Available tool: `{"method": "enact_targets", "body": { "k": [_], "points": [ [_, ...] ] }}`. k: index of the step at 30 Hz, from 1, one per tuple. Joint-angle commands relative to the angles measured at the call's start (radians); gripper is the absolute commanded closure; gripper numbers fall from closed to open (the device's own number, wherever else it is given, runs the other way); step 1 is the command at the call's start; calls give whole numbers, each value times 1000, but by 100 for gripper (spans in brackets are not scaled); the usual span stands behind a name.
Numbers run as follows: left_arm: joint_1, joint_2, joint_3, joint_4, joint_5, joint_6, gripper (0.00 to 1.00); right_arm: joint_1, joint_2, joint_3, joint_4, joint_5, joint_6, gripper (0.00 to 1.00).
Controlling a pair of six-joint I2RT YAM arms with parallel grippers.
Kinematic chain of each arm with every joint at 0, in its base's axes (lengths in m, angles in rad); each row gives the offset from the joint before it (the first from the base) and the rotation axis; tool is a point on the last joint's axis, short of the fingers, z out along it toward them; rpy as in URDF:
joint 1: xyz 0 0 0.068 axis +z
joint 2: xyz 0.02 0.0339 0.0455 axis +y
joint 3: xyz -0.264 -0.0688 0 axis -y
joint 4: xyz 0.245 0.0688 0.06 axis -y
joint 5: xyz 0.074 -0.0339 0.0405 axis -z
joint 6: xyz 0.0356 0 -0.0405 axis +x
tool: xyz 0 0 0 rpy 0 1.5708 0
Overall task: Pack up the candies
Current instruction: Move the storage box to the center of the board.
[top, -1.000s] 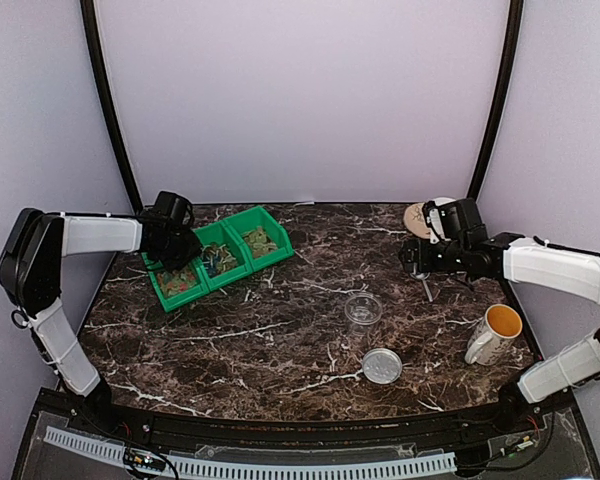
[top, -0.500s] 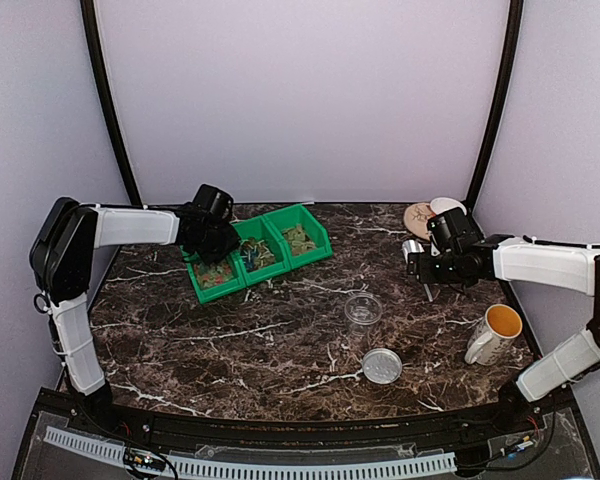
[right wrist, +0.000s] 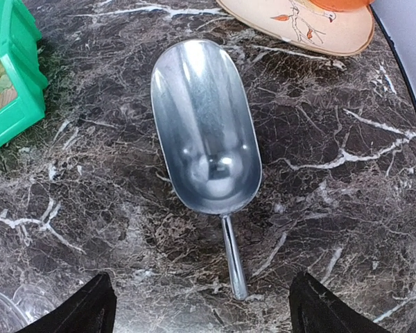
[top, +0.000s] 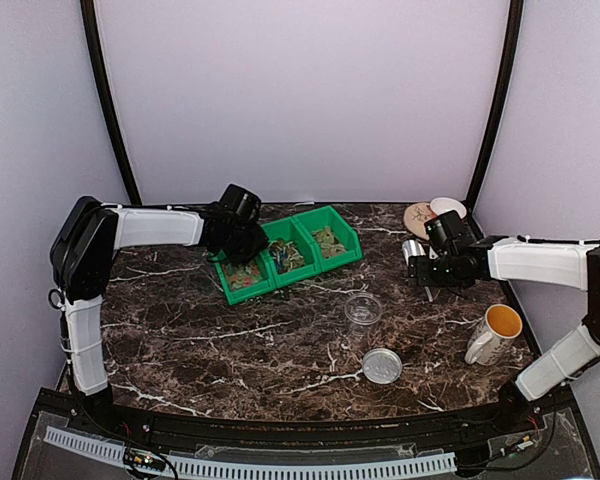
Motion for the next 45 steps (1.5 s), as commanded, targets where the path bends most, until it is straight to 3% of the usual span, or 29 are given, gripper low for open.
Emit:
{"method": "enact_targets", "body": {
  "k": [1,6,17,28,34,38,45],
  "points": [
    [-58,37,7,-60,89,-47,64,6,24,-3,19,12,29,15],
    [-63,23,34,-78,94,-23,58,6,49,0,26,22,34,20],
    [-62,-163,-9,-89,42,88,29,-4,148,-17,84,12,27,29],
    [-63,-507,-191,-114,-112,283,16,-68,205,-35,121,9,7,34],
    [-62,-768,-399,-23,-152,373,1,-102,224,-48,156,-30,-19,41],
    [-63,-918,-498,8,-152,451,1,-106,240,-41,167,-43,-37,42],
    [-63,-1013,-540,-64,-150,544,1,-112,271,-10,174,-75,-59,48]
  ]
}}
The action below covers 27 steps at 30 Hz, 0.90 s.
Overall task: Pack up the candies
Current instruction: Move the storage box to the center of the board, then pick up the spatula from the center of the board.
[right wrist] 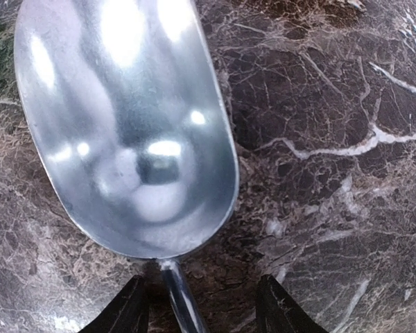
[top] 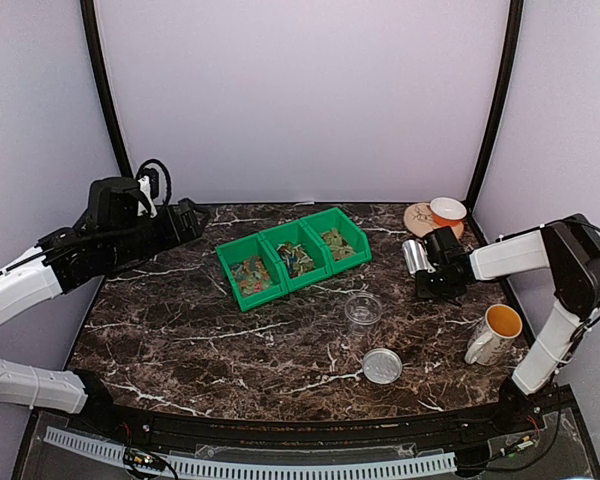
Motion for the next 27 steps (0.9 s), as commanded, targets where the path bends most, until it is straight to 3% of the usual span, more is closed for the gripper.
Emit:
{"method": "enact_targets", "body": {
  "k": [1,6,13,16,27],
  "points": [
    [-1,-50,-49,-36,-17,90,1,-7,40,28,17,-31,-23,49],
    [0,-134,-124,-43,-51,101,1,-10,64,46,16,-48,-30,60],
    [-1,-259,-186,-24,-50,181,1,-7,58,48,2,-59,-40,90],
    [-1,-257,-165,-61,-50,223,1,2,45,50,-13,-48,-43,98],
    [0,-105,-75,-101,33,323,1,160,-55,148,-143,69,-136,100]
  ]
}}
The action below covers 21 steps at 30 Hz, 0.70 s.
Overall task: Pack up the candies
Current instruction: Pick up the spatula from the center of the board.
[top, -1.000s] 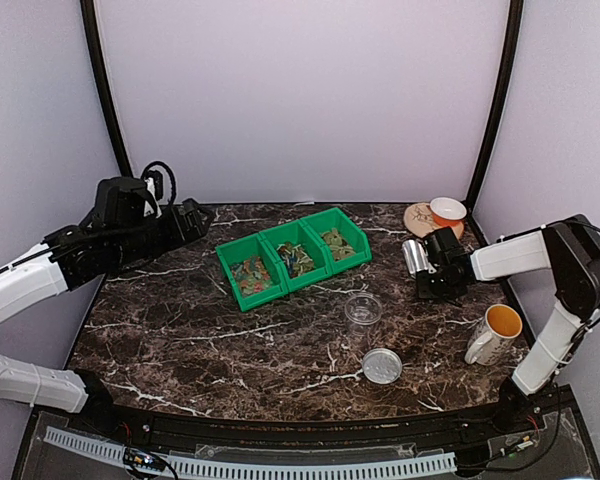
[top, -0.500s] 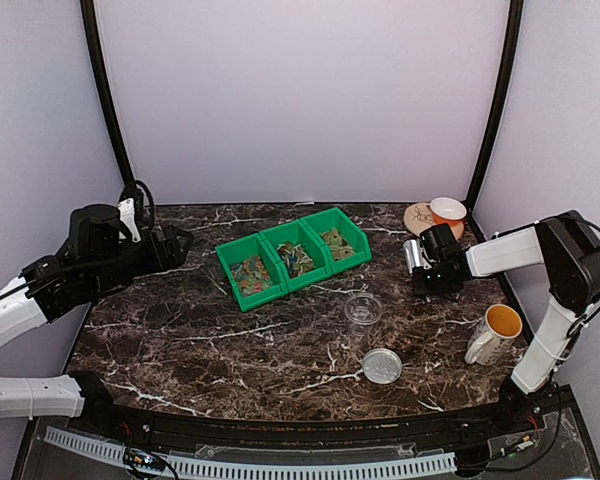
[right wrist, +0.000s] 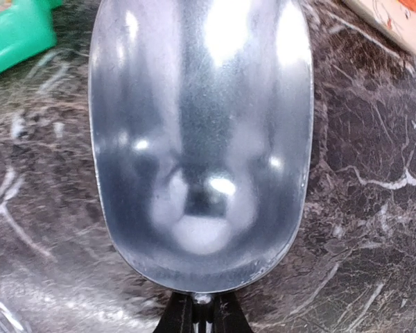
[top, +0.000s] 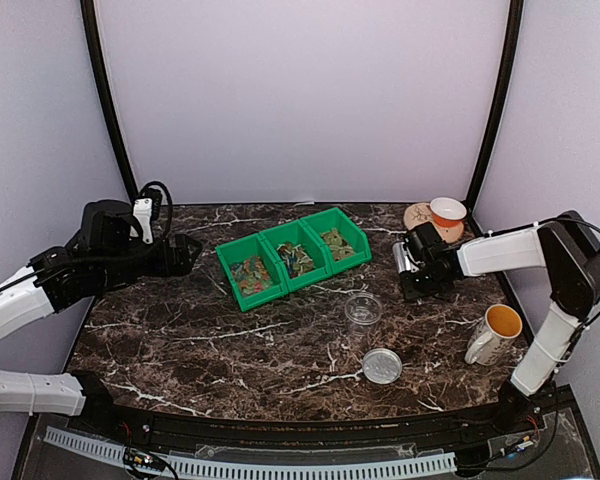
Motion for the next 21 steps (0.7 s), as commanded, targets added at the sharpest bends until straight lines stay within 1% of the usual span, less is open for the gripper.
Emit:
{"method": "enact_targets", "body": {
  "k": [1,2,7,11,15,21],
  "points": [
    [0,39,62,-26,36,65,1,69,-94,63,-55,46,-53,100],
    [0,44,67,-26,50,78,1,85,-98,71,-62,48,-61,100],
    [-1,26,52,19,155,143,1,177,-217,110,-89,43,-124,100],
    [0,33,53,28,171,142,2,252,-264,147,-110,22,-188,100],
    [-1,62,59,21,200,143,4,337,-265,172,-116,24,-247,100],
    [0,100,48,46,296,140,9,509,-226,166,-70,143,-362,100]
  ]
}}
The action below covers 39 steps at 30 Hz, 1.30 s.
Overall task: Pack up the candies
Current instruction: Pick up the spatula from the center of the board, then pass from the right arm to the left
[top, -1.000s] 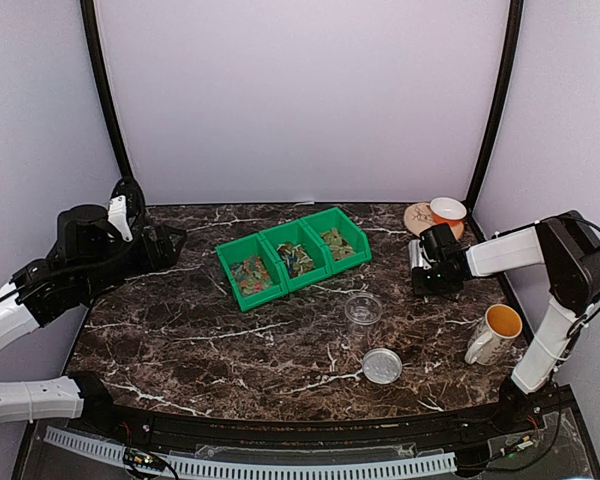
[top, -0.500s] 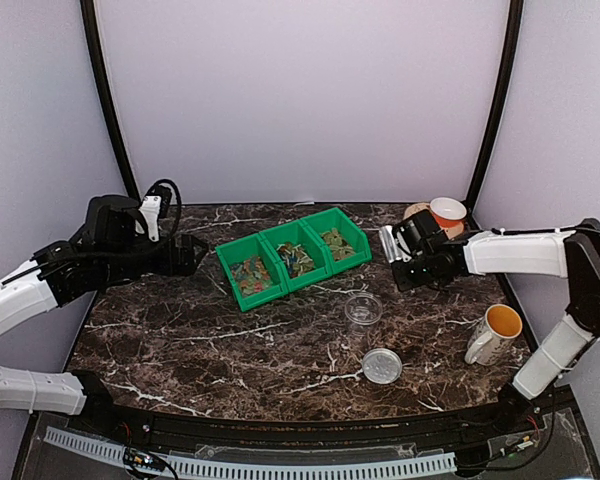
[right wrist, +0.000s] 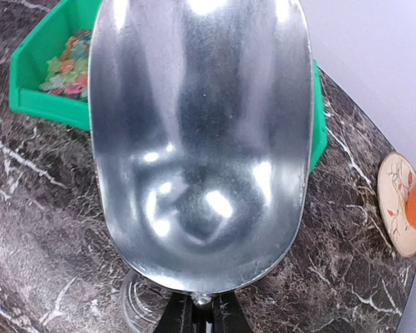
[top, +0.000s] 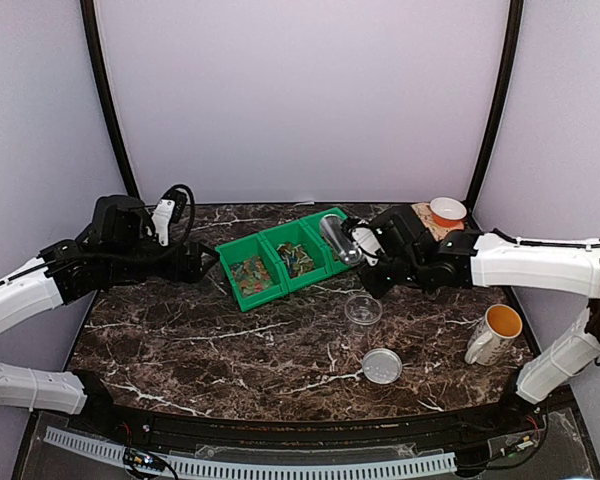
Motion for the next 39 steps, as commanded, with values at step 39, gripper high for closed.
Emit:
{"method": "enact_targets", "body": {
  "k": [39],
  "points": [
    [-10,234,-55,231,567,-91,45,414,201,67,190,283,-313,100]
  ]
}}
